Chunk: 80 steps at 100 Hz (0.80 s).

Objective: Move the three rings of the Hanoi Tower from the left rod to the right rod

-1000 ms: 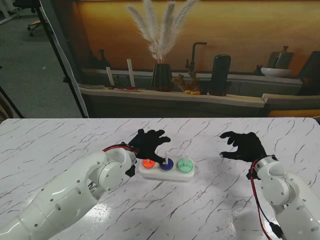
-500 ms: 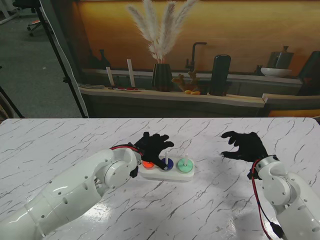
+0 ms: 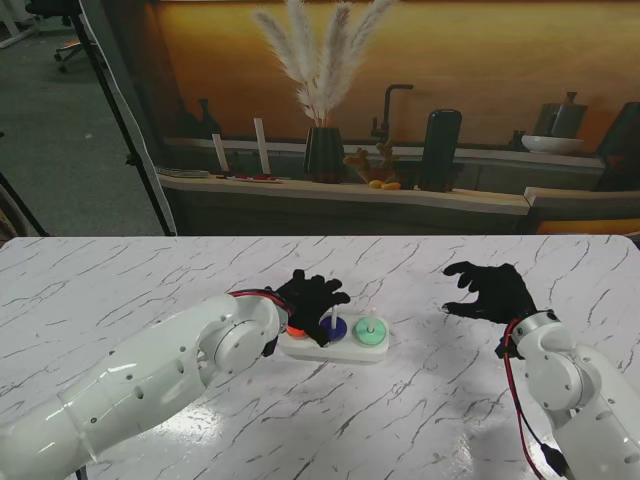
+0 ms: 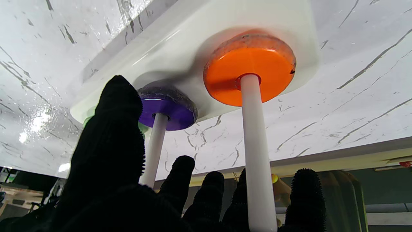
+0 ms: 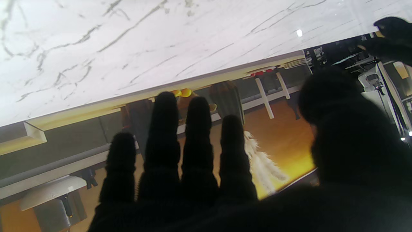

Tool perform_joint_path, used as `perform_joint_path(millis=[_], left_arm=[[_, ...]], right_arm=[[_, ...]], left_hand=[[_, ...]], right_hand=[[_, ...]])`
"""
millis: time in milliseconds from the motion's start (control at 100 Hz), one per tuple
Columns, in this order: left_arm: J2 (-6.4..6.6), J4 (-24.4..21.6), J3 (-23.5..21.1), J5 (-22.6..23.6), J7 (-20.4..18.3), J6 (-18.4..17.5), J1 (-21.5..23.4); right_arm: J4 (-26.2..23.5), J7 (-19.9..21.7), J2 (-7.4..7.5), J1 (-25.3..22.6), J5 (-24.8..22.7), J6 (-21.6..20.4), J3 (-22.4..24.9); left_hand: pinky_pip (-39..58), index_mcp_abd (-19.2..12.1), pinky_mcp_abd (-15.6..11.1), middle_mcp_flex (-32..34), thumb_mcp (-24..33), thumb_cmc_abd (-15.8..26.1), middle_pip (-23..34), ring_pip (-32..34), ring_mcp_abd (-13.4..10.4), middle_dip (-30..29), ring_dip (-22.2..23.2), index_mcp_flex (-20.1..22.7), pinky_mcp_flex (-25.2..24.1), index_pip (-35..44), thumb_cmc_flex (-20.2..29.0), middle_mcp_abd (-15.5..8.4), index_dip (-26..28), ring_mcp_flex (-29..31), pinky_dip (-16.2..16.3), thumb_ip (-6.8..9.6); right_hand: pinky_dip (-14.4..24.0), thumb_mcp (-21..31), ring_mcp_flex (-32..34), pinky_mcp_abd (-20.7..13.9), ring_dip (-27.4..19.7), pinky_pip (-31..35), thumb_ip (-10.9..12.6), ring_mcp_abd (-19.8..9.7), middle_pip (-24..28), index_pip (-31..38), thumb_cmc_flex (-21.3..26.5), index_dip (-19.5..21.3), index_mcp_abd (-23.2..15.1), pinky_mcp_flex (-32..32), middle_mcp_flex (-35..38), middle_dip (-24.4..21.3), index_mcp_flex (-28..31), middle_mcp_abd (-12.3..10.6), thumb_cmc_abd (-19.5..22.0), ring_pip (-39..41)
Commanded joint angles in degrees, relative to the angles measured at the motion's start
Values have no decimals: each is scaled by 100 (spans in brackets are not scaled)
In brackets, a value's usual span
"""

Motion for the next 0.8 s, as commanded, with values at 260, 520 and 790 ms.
perform_joint_path(millis=[260,520,790], left_arm=[[11,136,430,223,-186,-128,-297],[13,181,651,368,-157,-117,-410],[3,226,668,356,-105,-193,-430]], right_arm=[[-4,-8,-36,-37,6,1,-30],[0,-5,-36,-36,9,3,-33],[-9,17,-34,-53,19,5,-29]], left_hand=[[-271,11,5,-186,342,-232,-56,-97,-90,-67,-48,3,-71,-8,-188,18,125,-173,-70,93],[-277,15,7,-200,455,-226,-58,-84,-96,-67,-41,-15,-57,-9,-222,26,156,-164,-58,34],[-256,-16,8,-181,486,-184,-46,-69,-103,-62,-33,-28,-19,-27,-258,24,162,-135,-41,-19]], right_hand=[[4,-67,57,1859,78,88,91,-33,81,34,13,46,-161,-71,82,63,76,-94,90,98],[4,-70,57,1860,77,89,92,-36,84,37,22,46,-160,-72,86,64,74,-92,88,98],[4,-75,57,1851,77,94,93,-40,81,38,27,44,-148,-66,80,62,73,-99,95,97]])
